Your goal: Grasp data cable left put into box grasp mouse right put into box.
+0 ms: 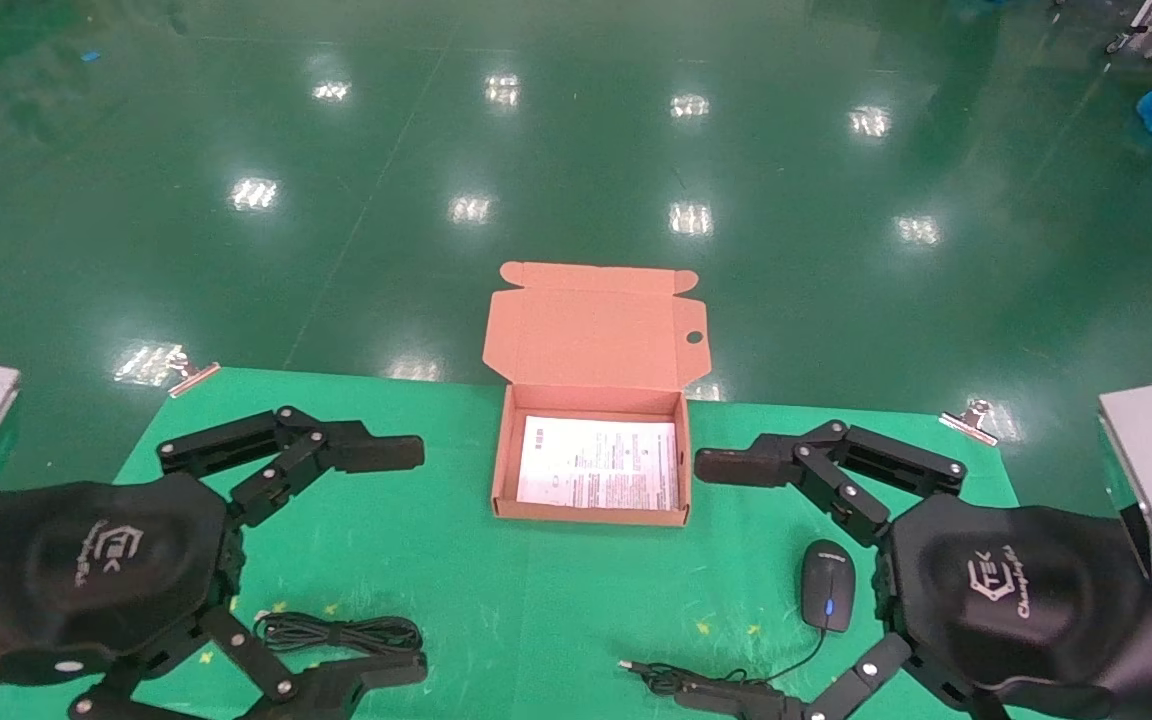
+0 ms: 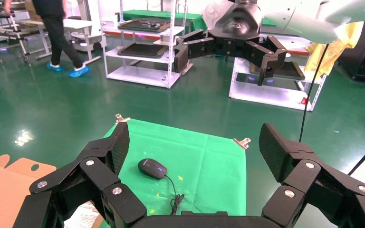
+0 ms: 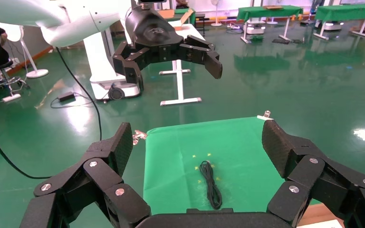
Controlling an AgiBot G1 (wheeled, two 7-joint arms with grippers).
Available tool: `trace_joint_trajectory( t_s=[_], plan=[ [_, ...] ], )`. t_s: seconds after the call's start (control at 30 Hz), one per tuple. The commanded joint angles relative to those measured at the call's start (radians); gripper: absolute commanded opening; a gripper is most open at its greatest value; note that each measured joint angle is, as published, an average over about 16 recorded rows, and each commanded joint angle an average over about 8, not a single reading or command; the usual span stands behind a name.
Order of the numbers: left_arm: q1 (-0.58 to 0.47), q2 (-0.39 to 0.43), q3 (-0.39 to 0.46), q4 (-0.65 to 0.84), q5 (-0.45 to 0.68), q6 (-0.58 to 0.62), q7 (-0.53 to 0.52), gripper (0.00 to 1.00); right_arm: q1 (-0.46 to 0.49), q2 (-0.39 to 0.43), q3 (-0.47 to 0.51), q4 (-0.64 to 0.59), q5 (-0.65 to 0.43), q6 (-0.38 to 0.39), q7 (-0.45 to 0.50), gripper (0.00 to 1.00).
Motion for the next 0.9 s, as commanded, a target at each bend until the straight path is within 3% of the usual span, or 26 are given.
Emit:
trace_joint_trajectory(
  t_s=[0.03,0.43,0.57,0.7,0.9],
  plan=[
    [0.000,0.000,0.000,0.000,0.000,0.000,0.000,1.00,0.000,0.000,0.000,0.000,0.000,0.000,0.000,1.00],
    [0.000,0.000,0.000,0.000,0.001,0.000,0.000,1.00,0.001,0.000,-0.001,-0.001,-0.001,0.001,0.000,1.00],
    [-0.015,0.001,0.015,-0.005,0.055,-0.003,0.022,1.00,0.008,0.006,-0.009,0.000,-0.030,0.002,-0.002,1.00],
    [-0.062,0.015,0.055,0.003,0.163,0.002,0.046,1.00,0.055,0.014,-0.043,0.012,-0.136,-0.004,-0.014,1.00],
    [-0.171,0.054,0.150,0.044,0.375,0.027,0.047,1.00,0.199,-0.015,-0.145,0.045,-0.412,-0.036,-0.060,1.00]
  ],
)
